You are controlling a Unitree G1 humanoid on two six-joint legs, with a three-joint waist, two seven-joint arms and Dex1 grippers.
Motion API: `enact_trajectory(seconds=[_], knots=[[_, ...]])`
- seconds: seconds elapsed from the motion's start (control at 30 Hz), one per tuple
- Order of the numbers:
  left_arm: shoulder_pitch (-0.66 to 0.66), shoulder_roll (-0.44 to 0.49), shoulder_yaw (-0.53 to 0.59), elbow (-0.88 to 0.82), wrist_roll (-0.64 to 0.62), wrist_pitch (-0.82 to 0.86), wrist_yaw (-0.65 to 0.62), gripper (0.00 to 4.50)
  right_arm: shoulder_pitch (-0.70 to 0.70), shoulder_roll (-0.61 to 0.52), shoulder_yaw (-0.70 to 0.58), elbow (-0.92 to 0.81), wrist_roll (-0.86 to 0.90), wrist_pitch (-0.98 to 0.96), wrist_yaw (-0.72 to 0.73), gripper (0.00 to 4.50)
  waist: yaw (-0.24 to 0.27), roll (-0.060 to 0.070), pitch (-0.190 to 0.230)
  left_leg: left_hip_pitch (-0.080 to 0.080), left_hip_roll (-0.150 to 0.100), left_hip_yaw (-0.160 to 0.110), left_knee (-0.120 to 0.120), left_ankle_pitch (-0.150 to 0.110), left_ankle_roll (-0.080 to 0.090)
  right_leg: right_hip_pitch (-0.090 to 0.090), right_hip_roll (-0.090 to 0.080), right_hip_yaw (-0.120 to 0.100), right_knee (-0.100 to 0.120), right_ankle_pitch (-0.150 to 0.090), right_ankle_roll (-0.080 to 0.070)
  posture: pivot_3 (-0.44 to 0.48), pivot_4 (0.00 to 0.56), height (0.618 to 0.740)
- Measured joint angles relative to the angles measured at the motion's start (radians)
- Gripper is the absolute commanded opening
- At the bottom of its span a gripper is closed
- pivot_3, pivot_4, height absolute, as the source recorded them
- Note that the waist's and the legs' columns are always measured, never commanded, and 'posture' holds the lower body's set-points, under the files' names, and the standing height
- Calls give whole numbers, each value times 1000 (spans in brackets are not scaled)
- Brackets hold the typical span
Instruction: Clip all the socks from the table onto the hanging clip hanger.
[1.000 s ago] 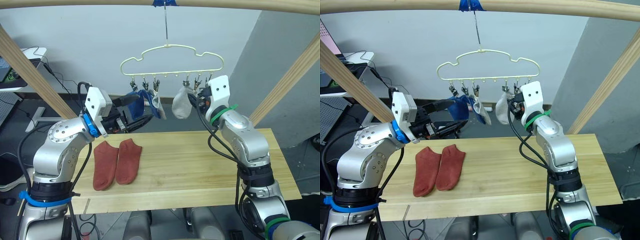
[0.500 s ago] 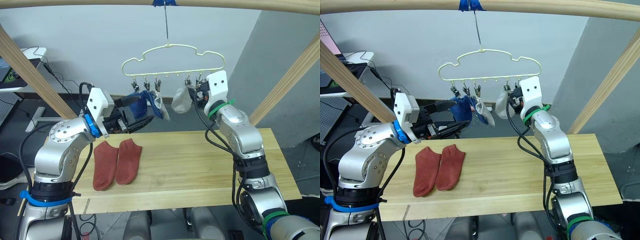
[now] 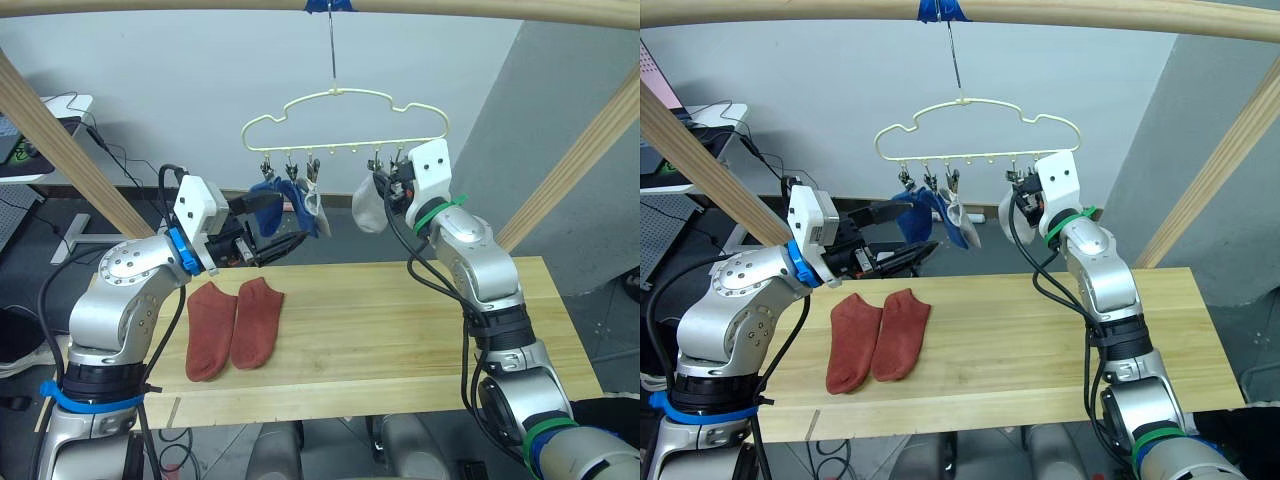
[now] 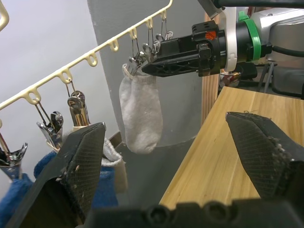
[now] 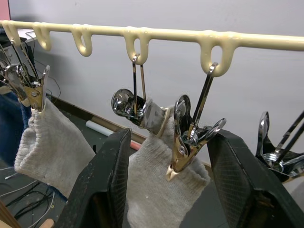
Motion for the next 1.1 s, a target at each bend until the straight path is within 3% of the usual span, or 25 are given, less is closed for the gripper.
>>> enact_trajectory(seconds=[0.57, 1.1], knots=[[-1, 0, -6, 0, 3, -1, 0, 4500, 2, 97, -32, -35, -27, 74, -154, 2522, 0, 0, 0, 0, 0, 0, 0, 0, 0, 0, 0, 0, 0, 0, 0, -119, 246, 740], [-5, 0, -8, 0, 6, -1, -1, 4500, 7, 105, -33, -54, -37, 92, -197, 2522, 0, 0, 0, 0, 0, 0, 0, 0, 0, 0, 0, 0, 0, 0, 0, -121, 244, 740]])
